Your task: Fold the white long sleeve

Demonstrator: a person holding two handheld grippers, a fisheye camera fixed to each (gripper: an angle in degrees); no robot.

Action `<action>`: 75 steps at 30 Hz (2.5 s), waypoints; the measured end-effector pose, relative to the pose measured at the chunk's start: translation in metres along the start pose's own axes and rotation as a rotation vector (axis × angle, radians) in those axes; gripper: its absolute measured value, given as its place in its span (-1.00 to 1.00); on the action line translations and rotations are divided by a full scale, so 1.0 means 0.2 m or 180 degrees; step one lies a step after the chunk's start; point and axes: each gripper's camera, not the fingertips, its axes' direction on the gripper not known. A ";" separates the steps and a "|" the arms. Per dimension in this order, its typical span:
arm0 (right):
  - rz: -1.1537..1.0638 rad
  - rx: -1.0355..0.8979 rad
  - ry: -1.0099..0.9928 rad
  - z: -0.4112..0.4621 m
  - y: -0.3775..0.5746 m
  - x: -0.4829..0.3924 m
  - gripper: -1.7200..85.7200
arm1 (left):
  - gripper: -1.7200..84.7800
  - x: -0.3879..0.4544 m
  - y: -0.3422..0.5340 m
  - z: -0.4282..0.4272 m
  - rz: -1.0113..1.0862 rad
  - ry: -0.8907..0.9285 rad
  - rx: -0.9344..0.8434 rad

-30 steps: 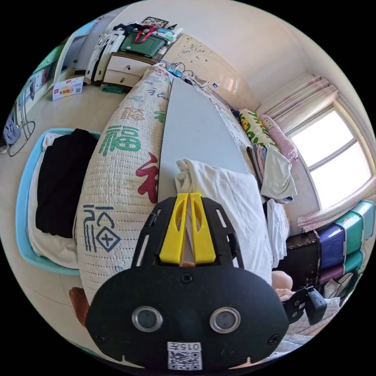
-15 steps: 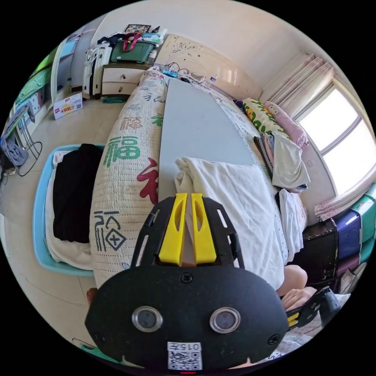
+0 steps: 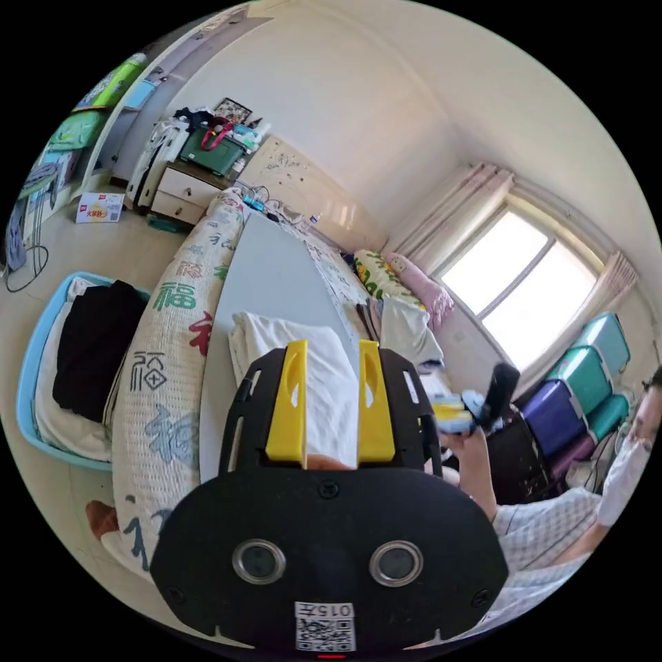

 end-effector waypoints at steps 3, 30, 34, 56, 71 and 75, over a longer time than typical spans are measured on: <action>0.0053 0.0047 -0.0353 0.00 0.01 0.09 -0.88 | -0.75 0.09 0.06 -0.03 0.0406 -0.0216 -0.0664; 0.0109 -0.2306 -0.0355 0.93 -0.65 0.32 -0.98 | -0.85 0.25 0.14 0.71 0.1160 -0.0759 -0.2770; 0.0076 -0.3351 0.0129 0.91 -0.84 0.17 -0.98 | -0.86 0.25 0.12 0.70 0.1117 -0.0771 -0.2746; 0.0878 -0.0512 -0.0256 0.46 -0.63 0.34 -0.93 | -0.82 0.01 -0.38 -0.06 0.0094 -0.0068 -0.0296; 0.1958 0.0562 -0.0003 1.55 -0.02 0.95 -0.56 | -0.63 -0.63 -0.80 0.37 -0.0948 -0.0206 -0.0200; 0.1720 0.0368 0.0101 1.78 -0.06 0.94 -0.57 | -0.59 -0.73 -0.85 0.31 -0.0842 -0.0517 -0.0286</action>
